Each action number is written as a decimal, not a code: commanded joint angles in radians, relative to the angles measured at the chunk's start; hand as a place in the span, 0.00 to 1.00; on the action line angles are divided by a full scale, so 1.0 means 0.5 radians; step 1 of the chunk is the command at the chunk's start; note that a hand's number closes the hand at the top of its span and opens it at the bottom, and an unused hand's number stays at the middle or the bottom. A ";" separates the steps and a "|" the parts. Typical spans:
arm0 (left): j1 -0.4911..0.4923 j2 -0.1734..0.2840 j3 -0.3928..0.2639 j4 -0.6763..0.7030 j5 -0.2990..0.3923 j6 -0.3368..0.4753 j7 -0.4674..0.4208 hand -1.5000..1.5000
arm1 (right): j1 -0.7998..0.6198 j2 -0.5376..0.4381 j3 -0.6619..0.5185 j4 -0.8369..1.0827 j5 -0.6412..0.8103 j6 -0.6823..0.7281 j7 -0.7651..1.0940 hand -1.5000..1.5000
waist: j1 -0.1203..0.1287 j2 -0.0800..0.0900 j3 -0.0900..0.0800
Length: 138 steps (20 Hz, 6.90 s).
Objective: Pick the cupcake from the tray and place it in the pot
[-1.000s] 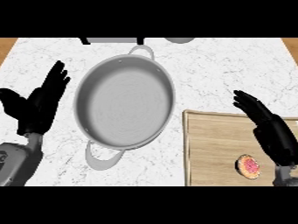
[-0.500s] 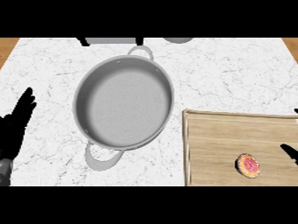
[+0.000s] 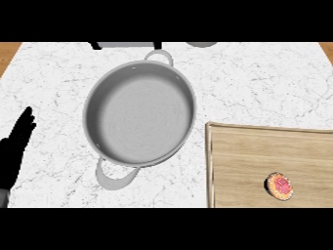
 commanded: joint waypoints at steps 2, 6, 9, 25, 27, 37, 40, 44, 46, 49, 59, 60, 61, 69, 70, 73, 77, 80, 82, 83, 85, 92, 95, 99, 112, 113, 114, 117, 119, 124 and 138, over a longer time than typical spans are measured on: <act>0.022 0.014 0.010 -0.029 -0.054 -0.034 0.017 0.50 | -0.025 -0.164 0.037 -0.359 0.060 0.178 0.455 0.00 | 0.019 0.005 -0.002; -0.001 0.010 0.034 -0.067 -0.046 -0.040 0.042 0.50 | -0.191 -0.296 0.236 -0.467 0.116 0.362 0.842 0.00 | 0.055 0.011 -0.003; 0.042 -0.039 0.003 -0.079 -0.051 -0.044 -0.009 0.50 | -0.230 -0.481 0.316 -0.484 0.209 0.538 1.067 0.00 | 0.073 0.014 -0.005; -0.078 -0.174 0.094 0.015 -0.167 -0.128 0.059 0.50 | -0.977 -0.127 1.016 -0.318 0.239 1.139 2.050 0.00 | 0.041 0.011 0.000; -0.056 -0.140 0.122 -0.146 -0.205 -0.109 0.200 0.50 | -1.000 -0.108 0.937 -0.476 0.107 1.263 2.288 0.00 | 0.031 0.005 0.000; 0.042 -0.270 0.263 -0.075 -0.322 -0.224 0.087 0.50 | -0.891 0.156 1.028 -0.296 0.577 1.287 2.122 0.00 | 0.020 0.005 0.001; 0.019 -0.274 0.297 -0.095 -0.345 -0.251 0.151 0.50 | -0.857 0.217 1.082 -0.239 0.703 1.259 2.105 0.00 | 0.018 0.004 0.001; 0.037 -0.275 0.381 -0.077 -0.327 -0.364 0.123 0.50 | -0.808 0.222 1.066 -0.256 0.797 1.307 2.052 0.00 | 0.017 0.004 0.001; -0.051 -0.298 0.425 0.020 -0.352 -0.374 0.093 0.50 | -0.881 0.202 1.012 -0.091 0.860 1.309 1.910 0.00 | 0.017 0.006 0.001; 0.055 -0.346 0.409 -0.221 -0.384 -0.395 0.224 0.50 | -0.928 0.316 1.029 0.030 0.985 1.266 1.880 0.00 | 0.025 0.005 0.001; 0.112 -0.465 0.426 -0.229 -0.533 -0.433 0.177 0.50 | -0.961 0.392 1.150 0.270 1.258 1.217 1.555 1.00 | 0.029 0.006 0.002; 0.045 -0.455 0.442 -0.310 -0.546 -0.409 0.323 0.50 | -0.961 0.376 1.102 0.162 1.237 1.255 1.561 1.00 | 0.024 0.005 0.002; 0.080 -0.455 0.478 -0.295 -0.524 -0.454 0.257 0.50 | -0.959 0.395 1.098 0.231 1.285 1.174 1.475 1.00 | 0.026 0.005 0.002; -0.033 -0.528 0.540 -0.184 -0.587 -0.496 0.275 0.50 | -0.990 0.534 1.054 0.238 1.398 1.253 1.502 1.00 | 0.023 0.005 0.001; 0.021 -0.567 0.524 -0.159 -0.619 -0.497 0.187 0.50 | -0.997 0.494 0.970 0.214 1.358 1.323 1.463 1.00 | 0.023 0.005 0.001; -0.025 -0.522 0.523 -0.133 -0.589 -0.515 0.197 0.50 | -1.002 1.026 1.442 -0.023 1.534 1.183 1.913 1.00 | 0.042 0.001 -0.001; -0.066 -0.515 0.452 -0.148 -0.611 -0.565 0.160 0.50 | -1.233 1.310 1.848 0.085 1.604 0.967 2.099 1.00 | 0.218 0.010 -0.005; -0.068 -0.513 0.446 -0.129 -0.595 -0.593 0.182 0.50 | -1.355 1.320 2.075 0.137 1.635 0.746 2.352 1.00 | 0.226 0.006 -0.006; -0.094 -0.540 0.437 -0.116 -0.622 -0.550 0.185 0.50 | -1.481 1.323 2.209 0.175 1.685 0.579 2.493 1.00 | 0.223 0.006 -0.005; -0.098 -0.534 0.430 -0.132 -0.612 -0.572 0.182 0.50 | -1.552 1.324 2.274 0.192 1.723 0.508 2.547 1.00 | 0.234 0.002 -0.004; -0.154 -0.525 0.444 -0.121 -0.611 -0.565 0.230 0.50 | -1.700 1.325 2.353 0.153 1.817 0.390 2.697 1.00 | 0.209 -0.008 -0.004; -0.129 -0.554 0.413 -0.077 -0.652 -0.546 0.199 0.50 | -2.211 1.327 2.449 0.069 2.092 0.117 3.180 1.00 | 0.177 -0.022 -0.007; -0.134 -0.539 0.428 -0.118 -0.649 -0.541 0.249 0.50 | -2.306 1.327 2.424 0.065 2.043 -0.081 3.316 1.00 | 0.203 -0.016 -0.003; -0.120 -0.550 0.426 -0.069 -0.651 -0.547 0.201 0.50 | -2.484 1.327 2.383 0.155 1.990 -0.253 3.429 1.00 | 0.201 0.000 -0.006; -0.161 -0.596 0.436 -0.027 -0.672 -0.506 0.180 0.50 | -3.103 1.327 2.072 0.736 1.678 -0.683 3.336 1.00 | 0.159 0.020 -0.004; -0.107 -0.543 0.494 -0.050 -0.626 -0.547 0.135 0.50 | -3.201 1.327 1.918 0.829 1.616 -0.602 3.274 1.00 | 0.174 0.020 -0.005; -0.164 -0.540 0.472 -0.065 -0.660 -0.533 0.206 0.50 | -3.142 1.327 1.983 0.971 1.643 -0.746 3.195 1.00 | 0.160 0.027 -0.003; -0.069 -0.597 0.430 -0.138 -0.678 -0.507 0.152 0.50 | -3.209 1.327 1.950 1.246 1.584 -0.857 3.065 1.00 | 0.183 0.029 -0.003; -0.152 -0.616 0.418 -0.119 -0.712 -0.468 0.239 0.50 | -3.266 1.327 1.897 1.384 1.479 -0.923 2.916 1.00 | 0.157 0.031 -0.002; 0.006 -0.589 0.434 -0.202 -0.688 -0.524 0.166 0.50 | -3.332 1.328 1.948 1.748 1.311 -1.092 2.739 1.00 | 0.176 0.029 -0.002; -0.125 -0.608 0.415 -0.106 -0.682 -0.579 0.109 0.50 | -3.342 1.328 1.730 2.313 0.681 -1.353 2.071 0.00 | 0.272 0.073 -0.002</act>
